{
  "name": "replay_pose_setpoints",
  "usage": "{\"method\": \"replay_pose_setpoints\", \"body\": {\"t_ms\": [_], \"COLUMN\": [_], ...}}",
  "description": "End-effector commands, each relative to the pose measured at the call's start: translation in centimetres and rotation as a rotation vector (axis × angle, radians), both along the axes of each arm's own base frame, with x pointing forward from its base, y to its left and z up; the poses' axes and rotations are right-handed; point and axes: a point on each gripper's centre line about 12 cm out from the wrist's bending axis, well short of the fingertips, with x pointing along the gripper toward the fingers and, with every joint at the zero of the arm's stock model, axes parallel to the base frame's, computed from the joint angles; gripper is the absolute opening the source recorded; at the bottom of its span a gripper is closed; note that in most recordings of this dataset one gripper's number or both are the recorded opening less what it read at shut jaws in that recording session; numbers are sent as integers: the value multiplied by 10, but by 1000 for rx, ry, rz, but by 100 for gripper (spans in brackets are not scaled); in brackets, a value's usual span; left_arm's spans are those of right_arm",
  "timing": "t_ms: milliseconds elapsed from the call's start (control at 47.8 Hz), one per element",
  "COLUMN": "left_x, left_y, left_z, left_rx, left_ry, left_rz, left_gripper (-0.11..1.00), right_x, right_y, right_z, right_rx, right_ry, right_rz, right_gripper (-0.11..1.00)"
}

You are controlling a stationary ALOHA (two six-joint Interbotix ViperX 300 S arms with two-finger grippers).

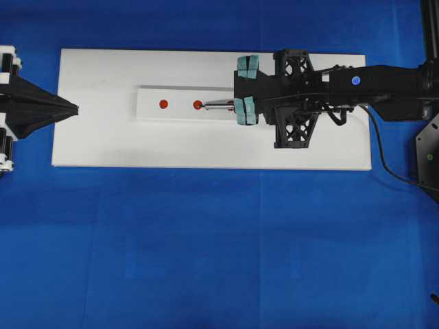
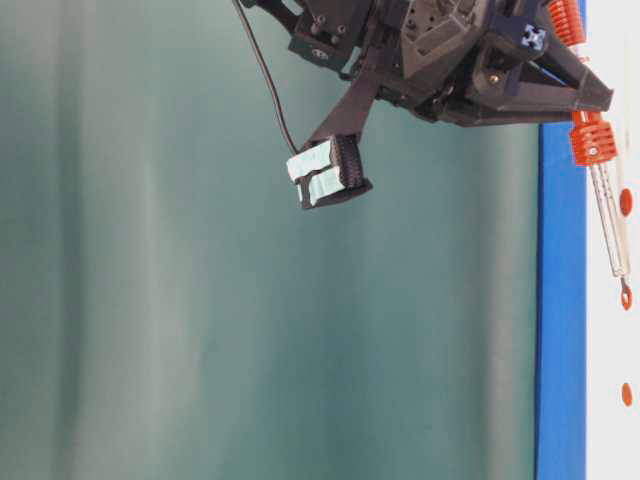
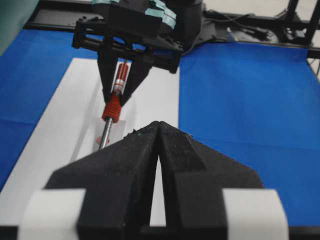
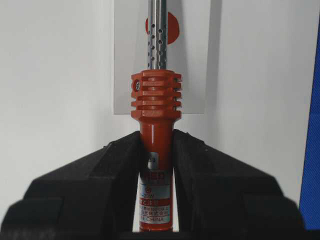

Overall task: Touch the tip of the soldering iron to the mark.
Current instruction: 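Lower the iron tip onto the middle red dot, then raise the iron and move it right above the rightmost dot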

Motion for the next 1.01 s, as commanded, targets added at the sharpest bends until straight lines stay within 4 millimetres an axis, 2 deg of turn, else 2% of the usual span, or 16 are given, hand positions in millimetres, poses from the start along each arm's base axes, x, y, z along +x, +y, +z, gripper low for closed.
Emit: {"method": "replay_pose_setpoints", "body": {"t_ms": [0,712,880,984], "left_x": [1,1,1,1], "left_y": [1,1,1,1], "left_z": [4,4,4,4], "left_rx": [0,0,-1,-1], "left_ry": [-11,-12,-11,-11], "left_rz": [3,3,3,3], "left_gripper": [0,0,0,0], "right_x": [3,3,5,5], "right_y": [-1,-1,-2,-4], "right_z": [8,9,15,26], "right_rx": [-4,-3,-9,-15], "right_ry": [-27,-27,-14,-9], "right_rz": [0,-2,-9,-16], "right_gripper": [6,6,6,6]}}
